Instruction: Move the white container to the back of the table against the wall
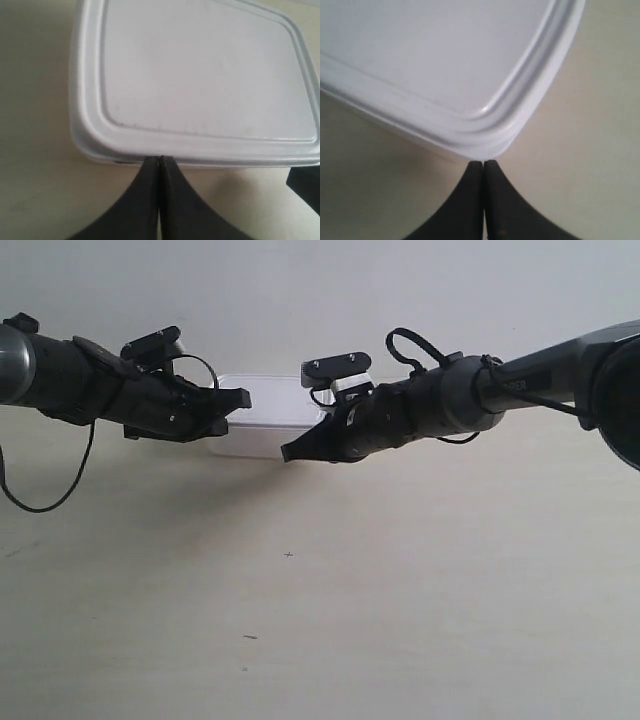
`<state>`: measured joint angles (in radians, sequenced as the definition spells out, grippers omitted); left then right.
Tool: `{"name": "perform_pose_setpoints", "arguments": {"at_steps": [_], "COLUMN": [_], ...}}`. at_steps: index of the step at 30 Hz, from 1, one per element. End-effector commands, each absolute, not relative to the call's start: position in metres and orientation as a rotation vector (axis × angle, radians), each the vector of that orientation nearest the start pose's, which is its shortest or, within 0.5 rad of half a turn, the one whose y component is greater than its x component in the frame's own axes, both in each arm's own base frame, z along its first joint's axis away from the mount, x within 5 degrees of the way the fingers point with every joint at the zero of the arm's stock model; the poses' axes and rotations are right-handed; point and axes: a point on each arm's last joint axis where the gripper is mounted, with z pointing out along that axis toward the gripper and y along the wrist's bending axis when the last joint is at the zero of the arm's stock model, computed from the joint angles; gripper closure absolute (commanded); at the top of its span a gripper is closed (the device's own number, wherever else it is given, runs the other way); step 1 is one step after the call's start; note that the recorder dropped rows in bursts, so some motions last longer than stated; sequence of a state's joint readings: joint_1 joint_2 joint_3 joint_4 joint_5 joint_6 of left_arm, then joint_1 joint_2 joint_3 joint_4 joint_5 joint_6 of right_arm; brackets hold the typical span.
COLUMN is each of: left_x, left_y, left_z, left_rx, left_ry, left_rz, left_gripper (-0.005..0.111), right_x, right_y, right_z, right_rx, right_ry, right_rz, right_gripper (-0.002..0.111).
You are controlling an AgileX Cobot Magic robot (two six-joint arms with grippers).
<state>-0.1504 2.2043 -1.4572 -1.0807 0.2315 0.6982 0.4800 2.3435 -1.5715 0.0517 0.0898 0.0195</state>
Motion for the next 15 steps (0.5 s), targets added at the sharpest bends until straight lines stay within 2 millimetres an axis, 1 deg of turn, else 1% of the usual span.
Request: {"name": "perform_pose_setpoints", "arguments": {"at_steps": [1,3,5,7,11,15], "left_x": [0.472,0.473,0.476,0.479,0.486,0.492], "left_y": [-0.091,-0.089,-0.089,-0.090,-0.092,-0.093], "left_z": [0.123,0.122,0.119,0.118,0.115,0.115], "left_rx": [-0.142,-0.154,-0.133,-0.121,-0.112,-0.107], "left_ry": [2.378,2.366,2.369,2.369,2.360,2.349], "left_rz": [-0.503,-0.479,-0.470,-0.477,-0.481,-0.485], "left_gripper": [0.107,0.107,0.107,0.107,0.107,0.107], "right_x": [0.452,0.461,0.470,0.474,0.477,0.485], "right_y": [0.230,0.229,0.226,0.224,0.222,0.217], "right_z": [0.094,0.100,0.098,0.095,0.086,0.088], "right_rx": [-0.520,-0.494,-0.482,-0.475,-0.474,-0.452], "right_ry": [2.270,2.248,2.259,2.264,2.253,2.225], "right_rz": [0.253,0.257,0.251,0.246,0.241,0.239], "right_gripper": [0.108,0.108,0.108,0.108,0.108,0.108]}}
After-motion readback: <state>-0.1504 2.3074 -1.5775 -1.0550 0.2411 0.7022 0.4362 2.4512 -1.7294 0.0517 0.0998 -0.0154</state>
